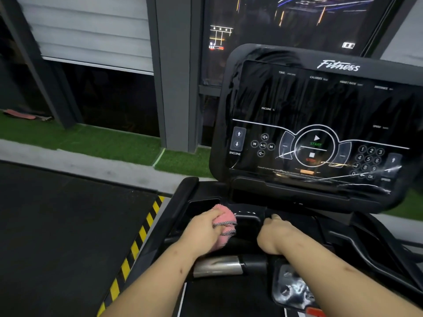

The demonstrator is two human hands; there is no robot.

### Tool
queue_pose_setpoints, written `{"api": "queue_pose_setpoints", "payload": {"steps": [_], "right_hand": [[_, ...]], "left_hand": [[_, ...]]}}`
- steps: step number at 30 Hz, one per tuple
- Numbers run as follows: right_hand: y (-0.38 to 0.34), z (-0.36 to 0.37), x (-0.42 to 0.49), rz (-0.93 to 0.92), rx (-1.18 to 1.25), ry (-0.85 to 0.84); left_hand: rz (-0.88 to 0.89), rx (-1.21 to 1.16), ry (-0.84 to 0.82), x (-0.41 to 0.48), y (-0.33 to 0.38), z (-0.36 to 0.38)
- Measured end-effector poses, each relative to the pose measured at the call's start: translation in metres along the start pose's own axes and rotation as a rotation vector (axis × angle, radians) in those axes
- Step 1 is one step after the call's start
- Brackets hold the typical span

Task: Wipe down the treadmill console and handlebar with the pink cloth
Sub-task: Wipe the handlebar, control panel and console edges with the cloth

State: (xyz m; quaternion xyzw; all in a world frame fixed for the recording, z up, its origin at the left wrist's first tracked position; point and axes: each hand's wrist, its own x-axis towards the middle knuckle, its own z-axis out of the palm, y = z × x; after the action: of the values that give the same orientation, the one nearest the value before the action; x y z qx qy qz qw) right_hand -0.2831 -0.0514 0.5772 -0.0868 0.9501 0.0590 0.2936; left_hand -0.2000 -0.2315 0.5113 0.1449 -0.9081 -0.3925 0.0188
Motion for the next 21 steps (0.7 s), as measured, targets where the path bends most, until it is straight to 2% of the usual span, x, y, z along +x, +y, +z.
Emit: {"api": "queue_pose_setpoints", "payload": {"steps": [6,13,18,21], "right_hand": [[0.003,0.000,0.002,0.020,0.055,0.007],[0.027,-0.001,0.019,-0.046,0.136,-0.004],[0.029,0.001,0.020,-0.066,0.150,0.020],[0.026,0.002,0.018,-0.065,0.147,0.021]], "left_hand": [[0.029,-0.007,-0.016,0.005,0.008,0.008],[0.081,0.005,-0.038,0.012,0.006,0.009],[0.224,0.081,-0.069,0.023,0.028,0.020],[0.339,0.130,-0.148,0.021,0.053,0.031]]}}
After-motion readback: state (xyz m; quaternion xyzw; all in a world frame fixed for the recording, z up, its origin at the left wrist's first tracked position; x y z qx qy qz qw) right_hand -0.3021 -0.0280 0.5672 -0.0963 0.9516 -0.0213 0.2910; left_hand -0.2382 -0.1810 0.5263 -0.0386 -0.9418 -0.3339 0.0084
